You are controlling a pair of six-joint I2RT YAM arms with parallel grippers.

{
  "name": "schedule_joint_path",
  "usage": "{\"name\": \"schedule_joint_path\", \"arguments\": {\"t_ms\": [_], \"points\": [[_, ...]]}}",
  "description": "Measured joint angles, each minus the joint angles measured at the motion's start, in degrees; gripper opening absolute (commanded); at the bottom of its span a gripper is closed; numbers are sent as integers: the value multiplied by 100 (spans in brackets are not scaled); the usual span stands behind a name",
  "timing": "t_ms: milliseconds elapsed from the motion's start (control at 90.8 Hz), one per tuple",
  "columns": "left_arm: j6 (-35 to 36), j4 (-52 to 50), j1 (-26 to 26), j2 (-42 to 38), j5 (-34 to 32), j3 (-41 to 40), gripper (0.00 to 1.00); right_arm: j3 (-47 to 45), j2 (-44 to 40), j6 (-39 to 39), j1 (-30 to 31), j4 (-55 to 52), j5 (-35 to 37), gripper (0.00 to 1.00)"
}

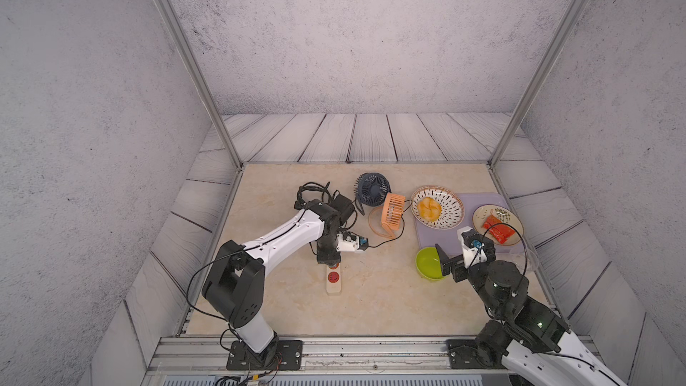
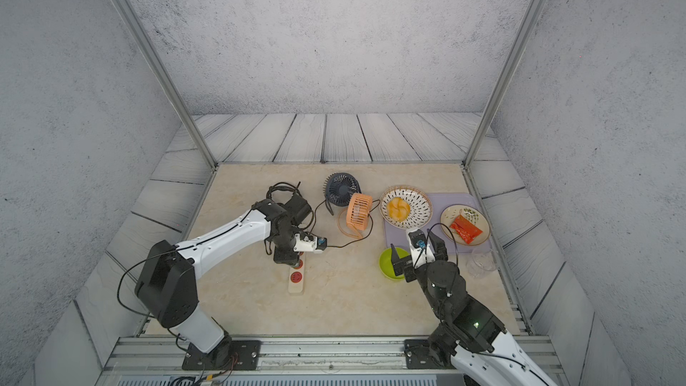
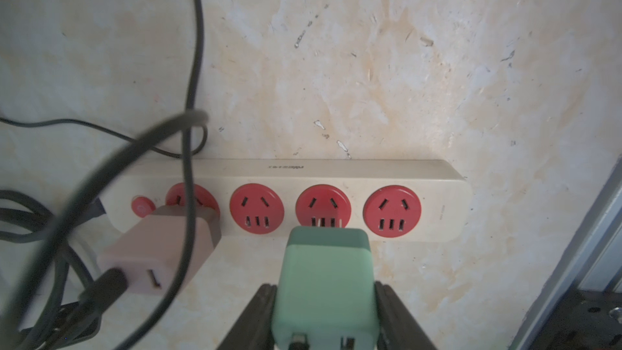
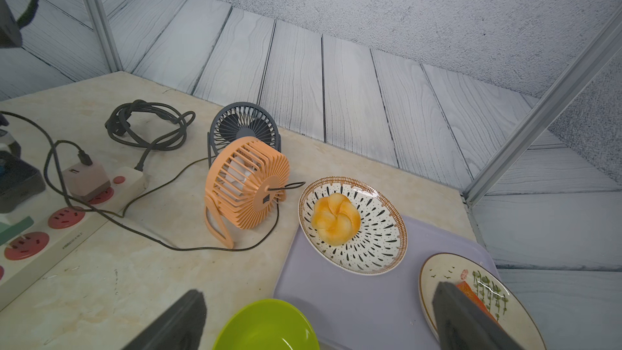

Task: Plug the desk fan into the power strip
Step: Insert the plug into the socket.

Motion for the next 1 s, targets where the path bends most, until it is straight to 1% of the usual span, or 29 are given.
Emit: {"name": "schedule_joint_path", "arguments": {"t_ms": [418,859,1002], "points": [[269,35,66,177,-142,-2,13,0,70,-2,0,22,-2,99],[251,-57,74,332,-144,127,13,0,103,-2,0,63,-11,99],[247,-120,74,415,-155,199,10,0,103,-2,0,63,-7,99]]}}
